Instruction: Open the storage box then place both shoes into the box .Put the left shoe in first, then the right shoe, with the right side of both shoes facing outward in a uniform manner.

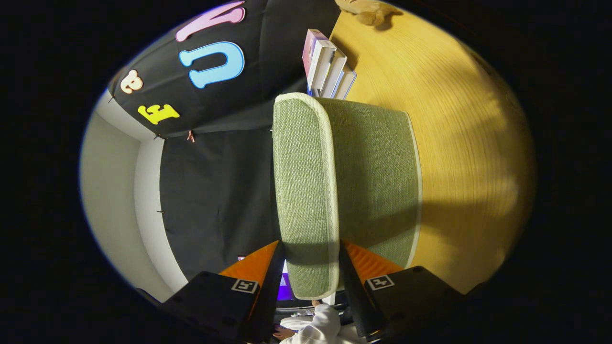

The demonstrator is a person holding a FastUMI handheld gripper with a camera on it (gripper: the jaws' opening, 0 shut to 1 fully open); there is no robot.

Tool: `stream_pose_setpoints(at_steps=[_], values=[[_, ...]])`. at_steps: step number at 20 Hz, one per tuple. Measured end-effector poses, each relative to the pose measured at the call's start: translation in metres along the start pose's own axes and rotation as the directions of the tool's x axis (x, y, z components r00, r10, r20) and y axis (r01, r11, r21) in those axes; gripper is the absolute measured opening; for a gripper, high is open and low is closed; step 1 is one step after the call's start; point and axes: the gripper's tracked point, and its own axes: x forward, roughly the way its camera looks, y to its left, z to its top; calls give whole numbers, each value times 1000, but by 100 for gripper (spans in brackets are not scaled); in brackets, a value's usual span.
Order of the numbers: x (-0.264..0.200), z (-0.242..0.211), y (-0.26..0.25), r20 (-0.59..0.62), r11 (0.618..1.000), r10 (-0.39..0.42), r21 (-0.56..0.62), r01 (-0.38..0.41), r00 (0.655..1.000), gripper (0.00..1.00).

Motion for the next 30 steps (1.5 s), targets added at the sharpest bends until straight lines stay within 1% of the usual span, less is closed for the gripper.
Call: stream_pose_setpoints(at_steps=[3, 4, 6, 7, 8, 12, 13, 14, 16, 18, 20, 21, 23, 26, 30], values=[[-8, -7, 6, -16, 1000, -11, 16, 12, 1000, 60], [-10, -7, 3, -7, 999, -29, 19, 29, 1000, 51], [-14, -4, 13, 14, 998, -18, 63, 17, 1000, 26], [-14, -6, 18, 17, 998, -7, 69, 6, 1000, 22], [-12, -6, 19, 20, 998, -12, 67, 10, 1000, 16], [-3, -4, 34, 20, 994, 2, 106, -4, 1000, 16], [-1, -4, 36, 26, 996, -6, 85, 4, 1000, 16], [5, -4, 34, 27, 999, -29, 47, 27, 999, 12], [7, -9, 37, 12, 999, -44, 7, 44, 999, 5], [12, -10, 44, 0, 999, -40, -4, 40, 999, 5], [12, -13, 45, -1, 995, -87, -43, 87, 996, 5], [10, -13, 53, 7, 994, -93, -57, 93, 996, 5], [12, -13, 74, 26, 994, -80, -77, 82, 996, 5], [21, -18, 109, 26, 989, -74, -124, 76, 997, 5], [47, -21, 150, 24, 967, -104, -230, 107, 994, 6]])
